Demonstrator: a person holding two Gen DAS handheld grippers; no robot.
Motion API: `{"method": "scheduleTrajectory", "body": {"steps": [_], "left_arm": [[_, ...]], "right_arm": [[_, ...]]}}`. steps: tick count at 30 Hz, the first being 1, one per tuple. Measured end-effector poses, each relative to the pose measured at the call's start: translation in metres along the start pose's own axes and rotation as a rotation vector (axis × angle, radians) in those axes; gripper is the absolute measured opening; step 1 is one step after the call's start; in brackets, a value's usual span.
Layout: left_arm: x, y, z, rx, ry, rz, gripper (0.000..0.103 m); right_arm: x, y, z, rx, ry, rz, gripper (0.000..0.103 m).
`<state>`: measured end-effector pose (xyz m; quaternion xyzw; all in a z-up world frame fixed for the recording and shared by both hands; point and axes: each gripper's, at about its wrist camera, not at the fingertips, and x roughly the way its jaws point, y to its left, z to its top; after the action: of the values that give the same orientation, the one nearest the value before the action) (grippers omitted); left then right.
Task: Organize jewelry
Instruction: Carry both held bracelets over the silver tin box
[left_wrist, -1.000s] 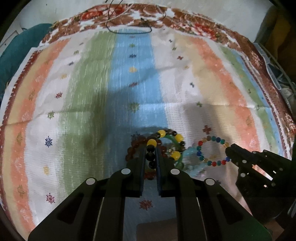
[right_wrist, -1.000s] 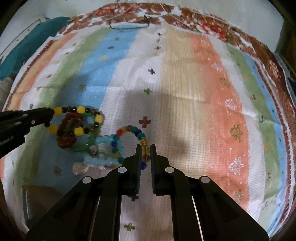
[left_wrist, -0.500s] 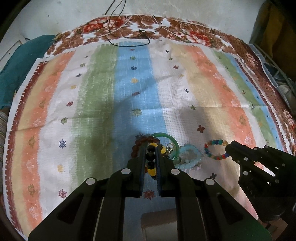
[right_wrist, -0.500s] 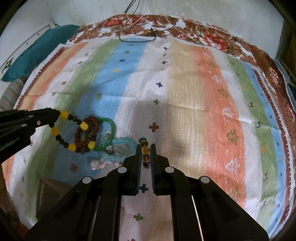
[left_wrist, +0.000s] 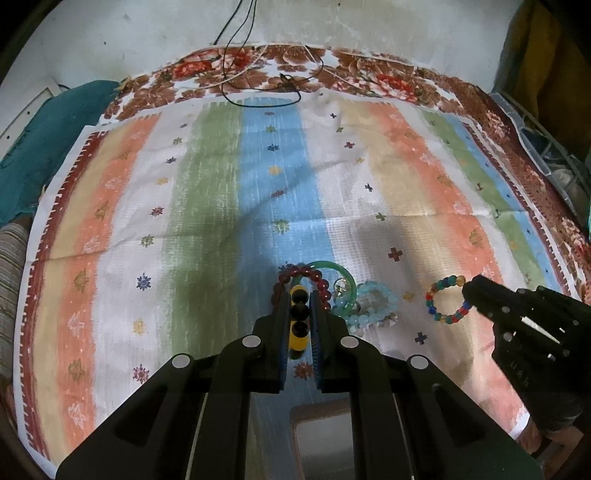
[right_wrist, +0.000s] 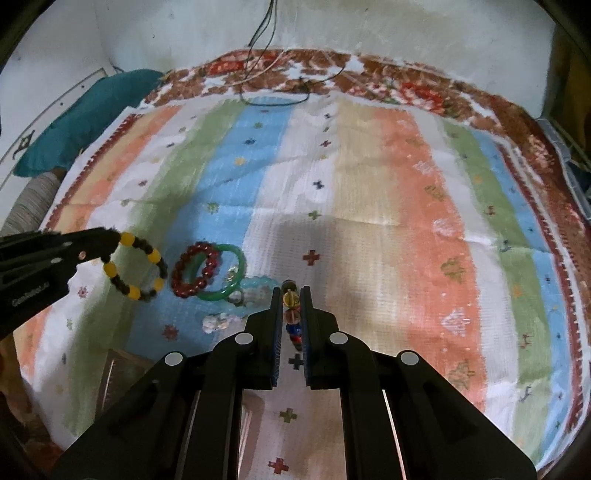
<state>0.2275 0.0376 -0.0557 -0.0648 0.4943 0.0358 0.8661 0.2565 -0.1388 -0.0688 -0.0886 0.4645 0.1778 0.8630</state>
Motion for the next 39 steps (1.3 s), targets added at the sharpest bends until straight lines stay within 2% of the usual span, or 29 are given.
{"method": "scheduleTrajectory", "body": {"steps": [25, 39], "left_arm": [[-0.068, -0.016, -0.033, 0.017, -0.098, -0.017, 0.009], [-0.086, -0.015, -0.058, -0.003, -0.119, -0.024, 0.01]], "right_arm": [[-0.06, 0.024, -0.026, -0.034, -0.089, 0.067, 0.01], [-0.075, 0.037, -0.047, -0.057, -0.096, 0.095, 0.01]]}}
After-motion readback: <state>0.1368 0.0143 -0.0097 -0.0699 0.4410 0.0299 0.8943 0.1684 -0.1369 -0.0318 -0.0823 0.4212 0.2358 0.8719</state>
